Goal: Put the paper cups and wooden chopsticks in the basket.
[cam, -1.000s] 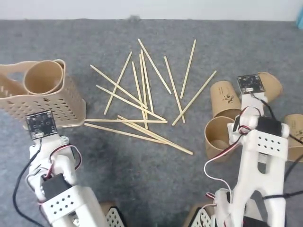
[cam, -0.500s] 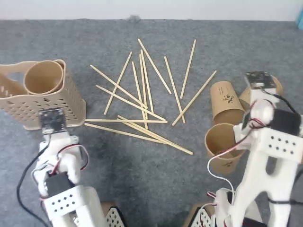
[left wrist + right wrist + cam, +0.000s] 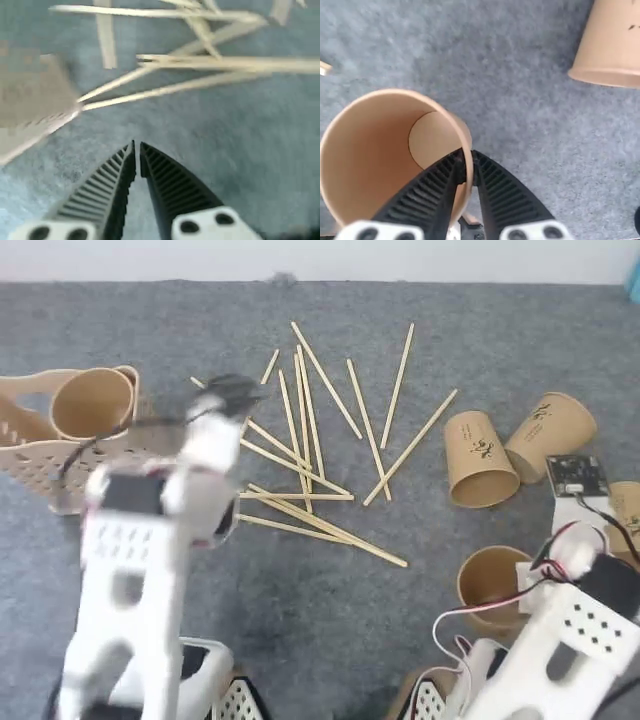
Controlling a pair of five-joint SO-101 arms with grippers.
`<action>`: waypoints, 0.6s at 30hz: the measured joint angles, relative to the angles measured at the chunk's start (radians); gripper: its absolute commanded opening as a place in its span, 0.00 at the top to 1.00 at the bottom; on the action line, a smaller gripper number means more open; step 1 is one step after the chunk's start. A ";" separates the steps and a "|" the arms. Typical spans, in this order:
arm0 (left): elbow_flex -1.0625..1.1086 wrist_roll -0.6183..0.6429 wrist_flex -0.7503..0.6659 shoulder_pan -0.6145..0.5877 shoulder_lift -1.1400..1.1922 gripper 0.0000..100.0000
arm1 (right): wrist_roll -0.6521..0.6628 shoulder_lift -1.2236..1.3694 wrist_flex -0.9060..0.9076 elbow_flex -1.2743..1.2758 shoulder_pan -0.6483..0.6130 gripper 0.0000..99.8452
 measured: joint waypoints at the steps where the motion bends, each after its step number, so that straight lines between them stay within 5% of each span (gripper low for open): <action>1: -0.060 -0.011 0.009 0.025 0.074 0.98 | 0.014 0.000 -0.006 0.005 0.012 0.99; 8: -0.221 -0.086 0.015 0.114 0.493 0.80 | 0.060 0.037 -0.063 0.021 0.074 0.99; 18: -0.230 -0.092 -0.193 0.160 0.715 0.82 | 0.063 0.074 -0.087 0.021 0.077 0.99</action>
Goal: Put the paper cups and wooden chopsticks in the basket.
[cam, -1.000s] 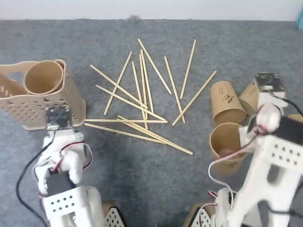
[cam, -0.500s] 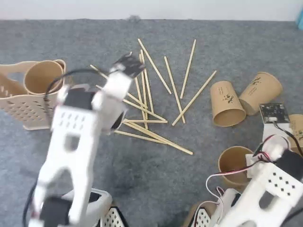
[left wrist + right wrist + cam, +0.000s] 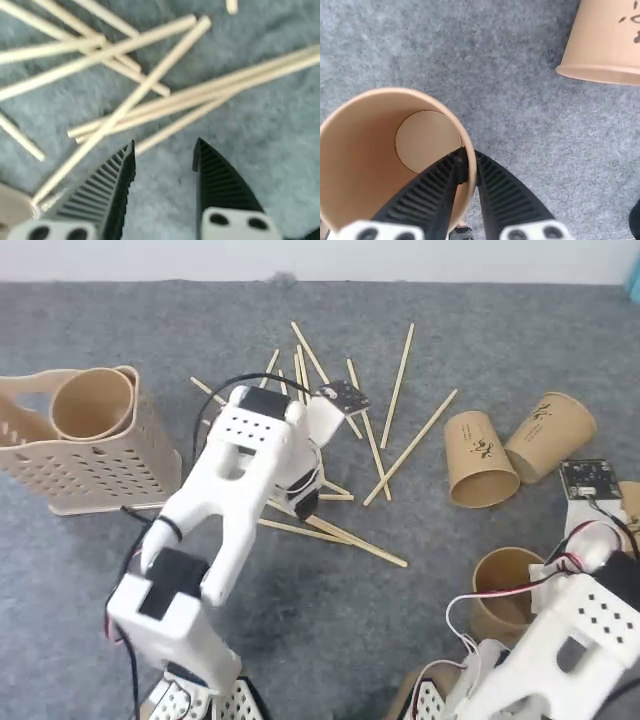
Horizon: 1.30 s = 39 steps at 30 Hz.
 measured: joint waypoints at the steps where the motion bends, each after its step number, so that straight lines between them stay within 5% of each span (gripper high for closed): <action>1: 0.000 0.000 -0.018 0.000 0.012 0.82 | 0.000 0.000 0.000 0.000 0.000 0.99; 18: -0.006 -0.061 -0.285 0.000 0.241 0.85 | 0.000 0.000 -0.028 0.000 0.000 0.99; 22: -0.015 -0.060 -0.273 0.003 0.249 1.00 | 0.000 0.000 -0.034 0.000 0.000 0.99; 29: -0.020 -0.064 -0.132 0.066 0.222 0.99 | 0.000 0.000 -0.043 0.000 0.000 0.99; 39: -0.020 0.035 -0.048 0.100 -0.126 0.99 | 0.000 0.000 -0.044 0.017 0.000 0.99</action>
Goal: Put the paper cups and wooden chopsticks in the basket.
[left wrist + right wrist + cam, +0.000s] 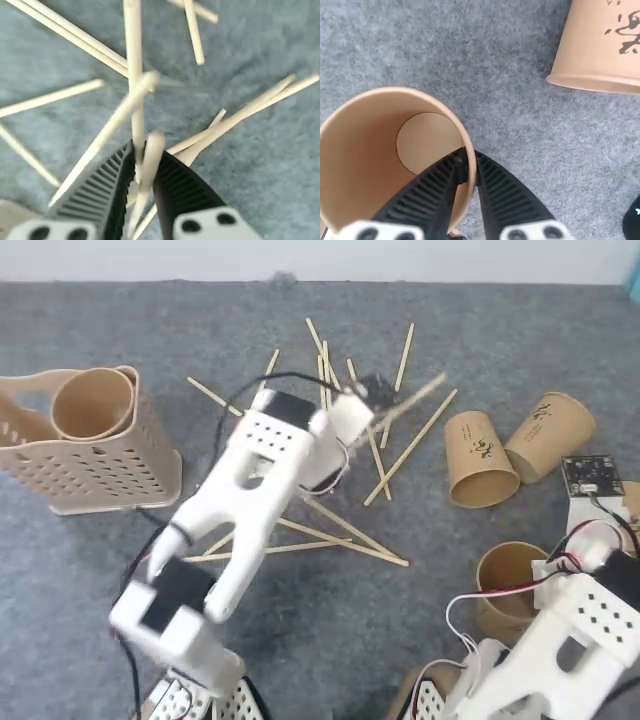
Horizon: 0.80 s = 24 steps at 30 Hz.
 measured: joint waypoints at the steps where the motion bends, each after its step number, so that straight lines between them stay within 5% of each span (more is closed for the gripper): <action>1: 0.000 0.011 0.000 -0.008 -0.031 0.99 | 0.000 0.000 0.000 0.009 0.000 0.99; 24: 0.005 0.038 0.002 -0.135 -0.110 0.88 | 0.000 0.000 -0.002 0.055 0.000 0.99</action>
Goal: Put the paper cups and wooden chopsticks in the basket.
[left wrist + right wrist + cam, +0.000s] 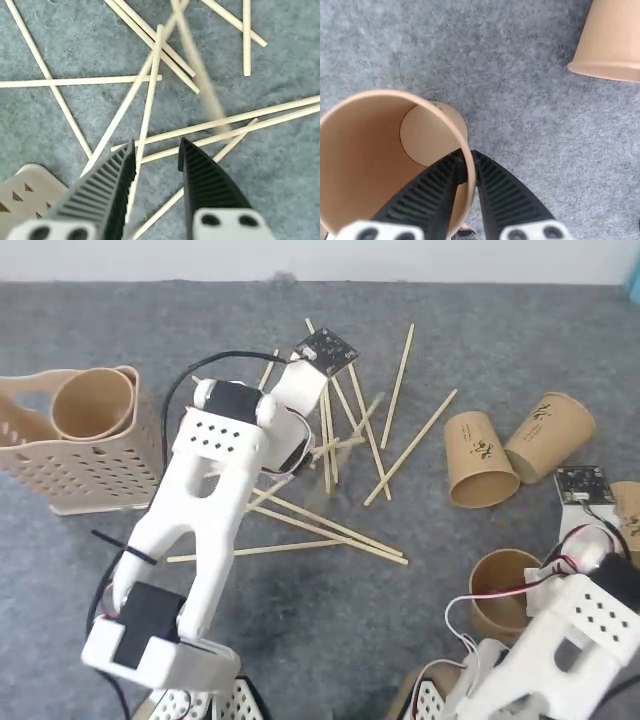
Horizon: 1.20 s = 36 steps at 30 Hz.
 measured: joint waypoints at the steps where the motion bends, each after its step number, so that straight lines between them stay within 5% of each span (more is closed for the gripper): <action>1: 0.012 0.000 0.000 0.000 0.000 0.88 | 0.000 0.000 0.000 0.000 0.000 0.99; 9: 0.264 -0.106 -0.107 0.000 0.000 0.90 | 0.000 0.000 0.000 0.000 0.000 0.99; 21: 0.466 -0.175 -0.479 -0.066 0.003 0.89 | 0.000 0.000 0.000 0.000 0.000 0.99; 33: 0.319 -0.170 -0.454 -0.066 0.259 0.90 | 0.000 0.000 0.000 0.000 0.000 0.99; 36: 0.265 -0.170 -0.413 -0.066 0.305 0.98 | 0.000 0.000 -0.011 0.000 0.000 0.99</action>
